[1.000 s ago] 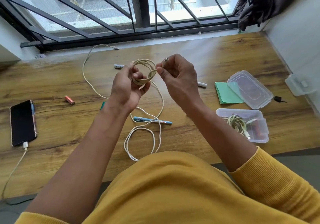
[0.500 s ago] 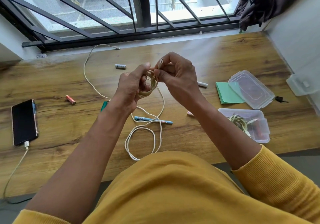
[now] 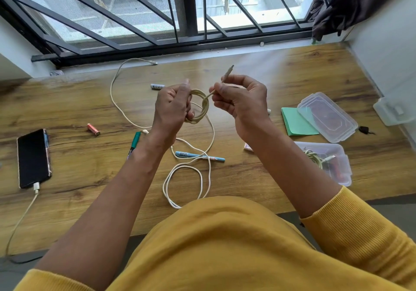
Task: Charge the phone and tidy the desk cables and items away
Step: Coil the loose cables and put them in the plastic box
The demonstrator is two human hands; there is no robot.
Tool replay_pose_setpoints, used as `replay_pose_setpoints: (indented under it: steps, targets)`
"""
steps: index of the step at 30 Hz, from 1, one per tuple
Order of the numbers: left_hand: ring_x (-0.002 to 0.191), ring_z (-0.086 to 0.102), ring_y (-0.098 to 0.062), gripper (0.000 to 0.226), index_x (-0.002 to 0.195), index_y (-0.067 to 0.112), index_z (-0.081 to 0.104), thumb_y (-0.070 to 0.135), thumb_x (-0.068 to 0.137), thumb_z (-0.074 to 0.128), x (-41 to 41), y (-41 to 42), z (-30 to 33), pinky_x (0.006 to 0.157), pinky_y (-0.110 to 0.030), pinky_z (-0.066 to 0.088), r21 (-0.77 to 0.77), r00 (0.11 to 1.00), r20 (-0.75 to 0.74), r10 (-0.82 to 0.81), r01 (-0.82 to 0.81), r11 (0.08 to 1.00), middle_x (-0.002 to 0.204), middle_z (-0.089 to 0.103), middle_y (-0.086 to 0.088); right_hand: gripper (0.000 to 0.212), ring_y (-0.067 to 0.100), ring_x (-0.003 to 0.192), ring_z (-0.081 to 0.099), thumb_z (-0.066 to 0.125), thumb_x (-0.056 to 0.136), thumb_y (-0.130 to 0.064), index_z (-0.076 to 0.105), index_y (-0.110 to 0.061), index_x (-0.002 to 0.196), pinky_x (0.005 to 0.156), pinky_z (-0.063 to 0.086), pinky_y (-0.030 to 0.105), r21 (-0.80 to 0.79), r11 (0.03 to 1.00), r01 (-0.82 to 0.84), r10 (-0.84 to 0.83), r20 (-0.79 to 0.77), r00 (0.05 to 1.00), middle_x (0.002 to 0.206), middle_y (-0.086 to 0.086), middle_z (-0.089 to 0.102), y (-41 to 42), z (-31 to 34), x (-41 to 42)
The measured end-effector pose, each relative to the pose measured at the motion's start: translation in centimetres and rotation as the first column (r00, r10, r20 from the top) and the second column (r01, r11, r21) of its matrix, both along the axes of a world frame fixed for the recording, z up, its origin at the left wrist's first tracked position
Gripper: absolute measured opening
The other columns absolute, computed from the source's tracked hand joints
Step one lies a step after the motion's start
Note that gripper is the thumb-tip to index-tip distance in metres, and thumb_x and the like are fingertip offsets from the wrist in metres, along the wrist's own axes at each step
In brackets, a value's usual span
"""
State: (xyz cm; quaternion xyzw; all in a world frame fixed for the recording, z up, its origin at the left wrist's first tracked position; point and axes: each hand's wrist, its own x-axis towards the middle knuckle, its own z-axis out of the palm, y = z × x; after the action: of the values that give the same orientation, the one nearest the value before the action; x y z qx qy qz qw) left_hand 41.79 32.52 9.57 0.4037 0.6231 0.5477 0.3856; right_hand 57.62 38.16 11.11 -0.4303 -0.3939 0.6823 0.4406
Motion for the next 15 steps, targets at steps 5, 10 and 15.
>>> replay_pose_setpoints:
  steps: [5,10,15]
  targets:
    - [0.043,0.043,-0.009,0.051,0.064,0.017,0.047,0.021,0.115,0.046,-0.07,-0.1,-0.12,0.047,-0.029,0.041,0.037,0.984,-0.066,-0.167,0.17,0.985,0.052,0.042,0.008,0.028,0.026,0.072,0.071,0.08,0.085,0.005,0.064,-0.002,0.108,0.066,0.06,0.033,-0.048,0.999,-0.016,0.021,0.106,0.994,0.089,0.022,0.078,0.14,-0.08,0.2]
    - [0.04,0.05,-0.016,0.049,0.064,0.022,0.051,0.028,0.112,0.051,-0.51,0.06,0.05,0.045,-0.028,0.039,0.041,0.953,-0.209,-0.219,0.232,0.972,0.05,0.048,0.009,0.014,0.009,0.062,0.065,0.073,0.084,0.002,0.08,-0.009,0.088,0.059,0.053,0.028,0.105,0.981,-0.162,0.104,0.422,0.901,0.073,0.008,0.075,0.27,-0.58,0.07]
    - [0.039,0.054,-0.022,0.056,0.059,0.011,0.056,0.032,0.111,0.056,-0.8,0.28,0.08,0.041,-0.03,0.039,0.109,0.917,-0.393,-0.067,0.119,0.987,0.048,0.054,-0.003,0.027,0.007,0.069,0.064,0.064,0.085,0.005,0.082,-0.015,0.082,0.063,0.049,0.024,0.083,0.937,-0.339,0.231,0.581,0.78,0.071,0.002,0.073,0.63,0.25,0.09]
